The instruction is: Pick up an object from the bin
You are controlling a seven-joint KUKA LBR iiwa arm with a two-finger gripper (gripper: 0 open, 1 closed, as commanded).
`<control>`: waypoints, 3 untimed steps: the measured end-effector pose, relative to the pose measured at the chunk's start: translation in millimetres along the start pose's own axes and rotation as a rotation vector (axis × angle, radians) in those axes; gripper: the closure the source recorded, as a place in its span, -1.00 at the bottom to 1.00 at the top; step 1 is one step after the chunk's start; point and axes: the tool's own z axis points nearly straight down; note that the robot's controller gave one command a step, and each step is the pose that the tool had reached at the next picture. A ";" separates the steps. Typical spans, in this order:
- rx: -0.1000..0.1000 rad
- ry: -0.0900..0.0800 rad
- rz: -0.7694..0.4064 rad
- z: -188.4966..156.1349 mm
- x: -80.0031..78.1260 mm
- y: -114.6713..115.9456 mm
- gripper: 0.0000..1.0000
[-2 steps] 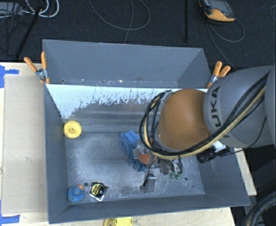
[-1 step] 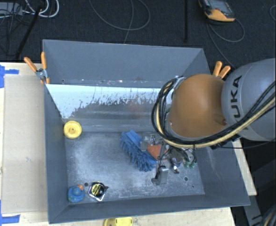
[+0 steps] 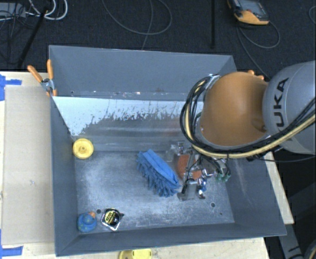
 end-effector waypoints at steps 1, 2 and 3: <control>0.001 0.009 0.154 63.5 -2.0 -16.6 -1.00; 0.004 0.012 0.173 114.1 -11.9 5.9 -1.00; -0.001 0.011 0.218 131.2 -25.2 3.7 1.00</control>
Offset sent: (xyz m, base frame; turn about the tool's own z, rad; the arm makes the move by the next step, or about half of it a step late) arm 0.0149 0.0210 -0.1256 0.1581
